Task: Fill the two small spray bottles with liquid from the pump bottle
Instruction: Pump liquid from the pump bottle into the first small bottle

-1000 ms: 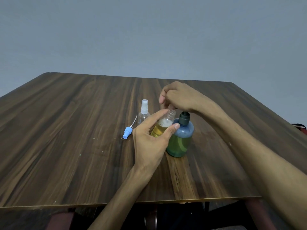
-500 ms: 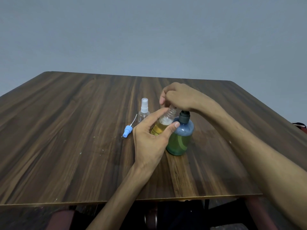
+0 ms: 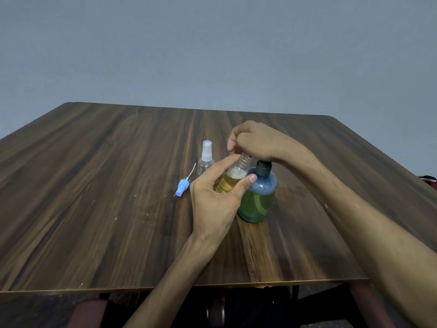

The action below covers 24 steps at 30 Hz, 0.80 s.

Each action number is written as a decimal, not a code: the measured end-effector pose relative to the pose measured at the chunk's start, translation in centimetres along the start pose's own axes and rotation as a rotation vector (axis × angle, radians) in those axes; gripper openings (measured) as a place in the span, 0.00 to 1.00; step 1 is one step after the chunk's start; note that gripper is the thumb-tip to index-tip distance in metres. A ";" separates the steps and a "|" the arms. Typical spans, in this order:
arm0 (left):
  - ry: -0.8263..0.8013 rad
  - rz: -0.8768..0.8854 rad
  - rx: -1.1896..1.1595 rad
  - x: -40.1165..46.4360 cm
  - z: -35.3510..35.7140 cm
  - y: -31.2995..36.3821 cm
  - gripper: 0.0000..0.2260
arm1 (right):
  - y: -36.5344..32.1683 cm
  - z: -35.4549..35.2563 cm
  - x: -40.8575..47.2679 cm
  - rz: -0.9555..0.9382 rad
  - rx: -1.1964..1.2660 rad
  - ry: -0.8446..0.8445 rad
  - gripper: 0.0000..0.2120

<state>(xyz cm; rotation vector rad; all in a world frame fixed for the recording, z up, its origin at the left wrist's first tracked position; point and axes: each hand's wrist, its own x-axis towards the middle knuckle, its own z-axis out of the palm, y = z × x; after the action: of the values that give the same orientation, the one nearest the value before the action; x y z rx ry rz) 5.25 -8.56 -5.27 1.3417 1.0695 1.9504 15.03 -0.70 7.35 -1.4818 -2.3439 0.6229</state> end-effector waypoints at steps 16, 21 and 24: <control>0.000 -0.017 0.000 0.0 0.1 0.2 0.20 | 0.1 0.0 0.1 0.009 -0.006 -0.012 0.15; -0.006 -0.019 -0.018 0.0 0.1 0.2 0.20 | 0.1 0.2 0.2 0.009 0.009 -0.005 0.15; -0.002 -0.029 -0.019 0.0 0.1 0.3 0.20 | -0.2 0.0 0.1 0.015 -0.029 -0.030 0.15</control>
<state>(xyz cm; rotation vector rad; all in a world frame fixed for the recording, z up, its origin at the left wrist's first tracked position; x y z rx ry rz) 5.38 -8.72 -5.01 1.3100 1.0608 1.9330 14.89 -0.69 7.43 -1.5135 -2.3759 0.6220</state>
